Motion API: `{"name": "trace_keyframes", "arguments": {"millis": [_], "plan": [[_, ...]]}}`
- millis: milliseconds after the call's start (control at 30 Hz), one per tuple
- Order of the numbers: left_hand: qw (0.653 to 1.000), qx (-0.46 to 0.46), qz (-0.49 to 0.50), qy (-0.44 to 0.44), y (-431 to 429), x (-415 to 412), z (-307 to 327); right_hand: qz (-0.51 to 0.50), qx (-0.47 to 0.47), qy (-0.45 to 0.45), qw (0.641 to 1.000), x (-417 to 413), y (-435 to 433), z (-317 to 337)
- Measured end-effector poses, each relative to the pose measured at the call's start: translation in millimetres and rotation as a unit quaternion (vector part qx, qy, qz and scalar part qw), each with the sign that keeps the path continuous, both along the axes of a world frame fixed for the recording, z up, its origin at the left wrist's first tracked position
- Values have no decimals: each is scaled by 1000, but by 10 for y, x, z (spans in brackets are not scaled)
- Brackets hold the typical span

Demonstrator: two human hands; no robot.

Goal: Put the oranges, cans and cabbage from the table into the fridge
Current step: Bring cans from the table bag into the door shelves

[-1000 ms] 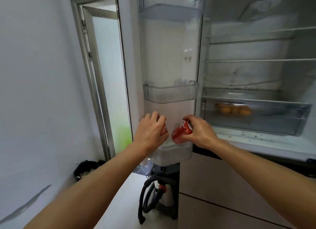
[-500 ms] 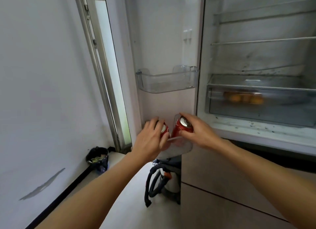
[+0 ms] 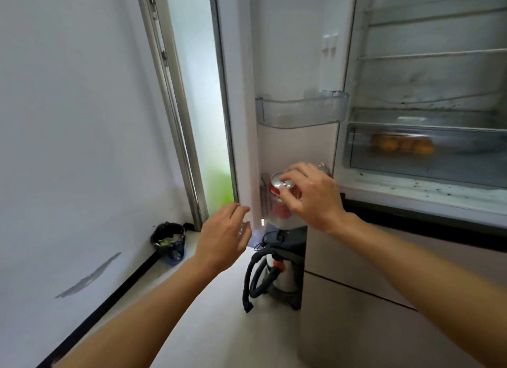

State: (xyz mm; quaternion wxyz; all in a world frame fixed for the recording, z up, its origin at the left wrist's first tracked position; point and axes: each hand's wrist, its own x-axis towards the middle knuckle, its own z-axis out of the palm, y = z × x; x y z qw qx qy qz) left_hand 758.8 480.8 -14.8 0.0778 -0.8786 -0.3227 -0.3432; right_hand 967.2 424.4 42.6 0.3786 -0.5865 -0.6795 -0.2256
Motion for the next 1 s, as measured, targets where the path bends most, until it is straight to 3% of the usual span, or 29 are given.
{"name": "trace_keyframes", "arguments": {"millis": [233, 433, 667, 1000], "plan": [[989, -61, 105, 86, -263, -1775, -137, 89, -108, 23, 990, -1786, 136, -270], [962, -126, 225, 89, -585, -3570, -342, 180, -164, -14, 970, -3562, 217, -644], [894, -186, 397, 96, -1156, -5452, -628, 306, -216, -76, 924, -5457, 287, -951], [793, -247, 552, 72, -1514, -7418, -1025, 446, -262, -131, 846, -7834, 705, -1471]]}}
